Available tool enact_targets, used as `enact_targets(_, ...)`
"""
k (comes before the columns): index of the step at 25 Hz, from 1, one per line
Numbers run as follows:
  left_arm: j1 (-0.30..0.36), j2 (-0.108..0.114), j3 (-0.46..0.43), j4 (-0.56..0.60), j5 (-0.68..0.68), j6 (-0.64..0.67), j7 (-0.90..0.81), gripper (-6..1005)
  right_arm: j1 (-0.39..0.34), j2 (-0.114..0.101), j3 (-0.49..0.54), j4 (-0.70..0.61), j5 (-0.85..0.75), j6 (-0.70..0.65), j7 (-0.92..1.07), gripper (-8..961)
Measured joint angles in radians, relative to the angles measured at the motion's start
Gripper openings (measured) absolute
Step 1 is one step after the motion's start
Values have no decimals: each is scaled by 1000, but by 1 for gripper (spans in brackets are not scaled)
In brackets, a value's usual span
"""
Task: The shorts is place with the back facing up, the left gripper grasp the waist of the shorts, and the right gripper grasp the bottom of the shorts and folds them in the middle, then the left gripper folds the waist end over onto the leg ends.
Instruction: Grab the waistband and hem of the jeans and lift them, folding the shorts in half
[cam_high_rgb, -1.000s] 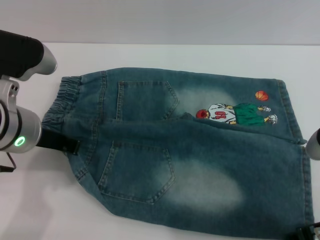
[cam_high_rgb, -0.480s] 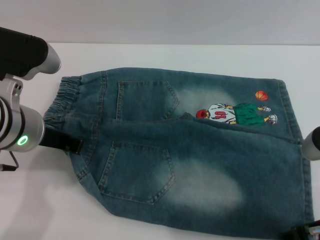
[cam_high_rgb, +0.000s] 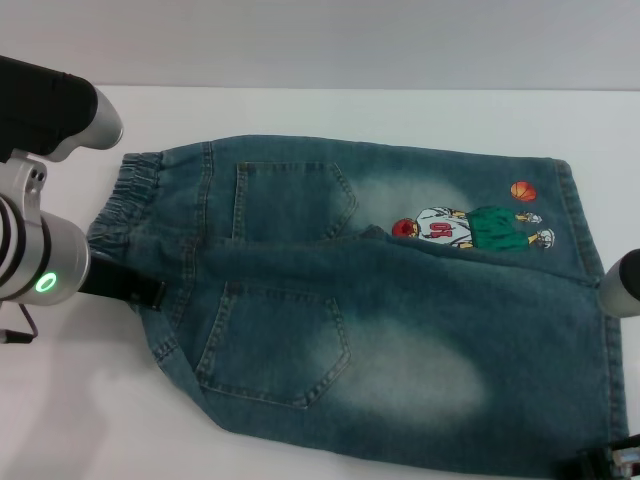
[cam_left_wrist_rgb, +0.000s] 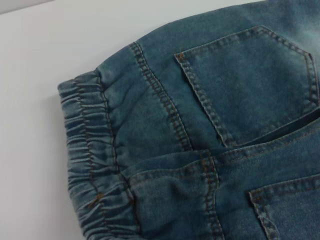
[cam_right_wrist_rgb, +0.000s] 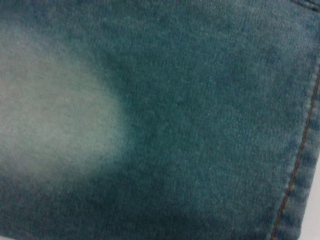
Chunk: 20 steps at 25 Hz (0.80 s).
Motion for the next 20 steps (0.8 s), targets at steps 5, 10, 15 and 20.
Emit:
enact_targets(5, 0, 0, 0, 0, -1, 0, 2, 4, 6, 0, 0, 1, 8, 4, 0, 744)
enact_targets(10, 0, 0, 1, 0, -2, 0, 3, 4, 11, -1, -1, -1, 15, 9, 0, 743)
enact_targets(15, 0, 0, 2, 0, -3, 0, 4, 4, 12, -2, -1, -5, 15, 10, 0, 740)
enact_targets(20, 0, 0, 2, -4, -4, 0, 4, 5, 14, -2, -2, 4, 15, 12, 0, 737)
